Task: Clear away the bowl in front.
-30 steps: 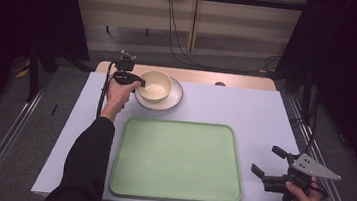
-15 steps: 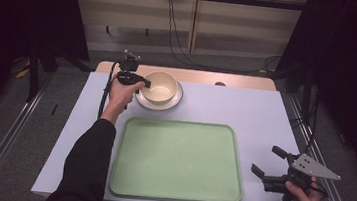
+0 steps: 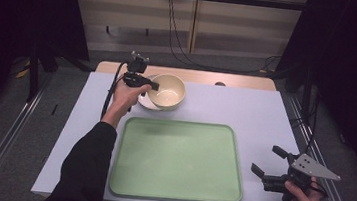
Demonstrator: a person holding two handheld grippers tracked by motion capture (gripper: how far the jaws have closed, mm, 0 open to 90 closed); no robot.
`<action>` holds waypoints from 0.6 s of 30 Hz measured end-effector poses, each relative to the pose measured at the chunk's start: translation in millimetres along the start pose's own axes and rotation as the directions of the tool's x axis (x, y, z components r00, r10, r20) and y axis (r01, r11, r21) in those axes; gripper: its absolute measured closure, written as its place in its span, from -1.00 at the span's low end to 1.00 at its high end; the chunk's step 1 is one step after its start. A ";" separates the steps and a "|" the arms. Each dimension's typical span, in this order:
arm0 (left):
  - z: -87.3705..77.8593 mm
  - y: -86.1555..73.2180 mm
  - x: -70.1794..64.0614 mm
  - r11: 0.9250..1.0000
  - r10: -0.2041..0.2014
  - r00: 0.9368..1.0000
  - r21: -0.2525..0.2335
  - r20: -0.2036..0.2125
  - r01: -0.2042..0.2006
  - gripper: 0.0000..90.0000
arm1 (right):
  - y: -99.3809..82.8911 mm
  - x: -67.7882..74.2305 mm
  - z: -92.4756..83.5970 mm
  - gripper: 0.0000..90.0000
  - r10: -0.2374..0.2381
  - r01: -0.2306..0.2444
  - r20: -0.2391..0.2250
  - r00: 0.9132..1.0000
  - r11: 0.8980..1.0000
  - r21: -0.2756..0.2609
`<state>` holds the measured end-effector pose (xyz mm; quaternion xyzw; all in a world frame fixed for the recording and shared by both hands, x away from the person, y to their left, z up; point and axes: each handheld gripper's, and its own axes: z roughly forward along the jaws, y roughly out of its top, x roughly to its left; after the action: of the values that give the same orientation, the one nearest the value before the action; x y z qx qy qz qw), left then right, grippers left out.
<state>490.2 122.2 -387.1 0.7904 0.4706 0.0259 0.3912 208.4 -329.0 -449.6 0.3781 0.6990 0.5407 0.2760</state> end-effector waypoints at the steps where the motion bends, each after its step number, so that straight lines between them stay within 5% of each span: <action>1: 0.0 0.0 0.0 1.000 0.000 1.000 0.000 0.000 0.000 0.85 | 0.0 0.0 0.0 -0.98 0.000 0.000 0.000 1.000 1.000 0.000; 18: 13.5 -3.1 -32.7 0.998 0.064 0.997 0.026 0.049 -0.065 0.85 | 0.3 0.3 -0.7 -0.98 -0.002 0.002 0.004 1.000 1.000 -0.010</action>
<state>475.3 90.0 -387.8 0.8109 0.4357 0.0130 0.3904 207.7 -329.1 -449.2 0.3770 0.6961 0.5431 0.2799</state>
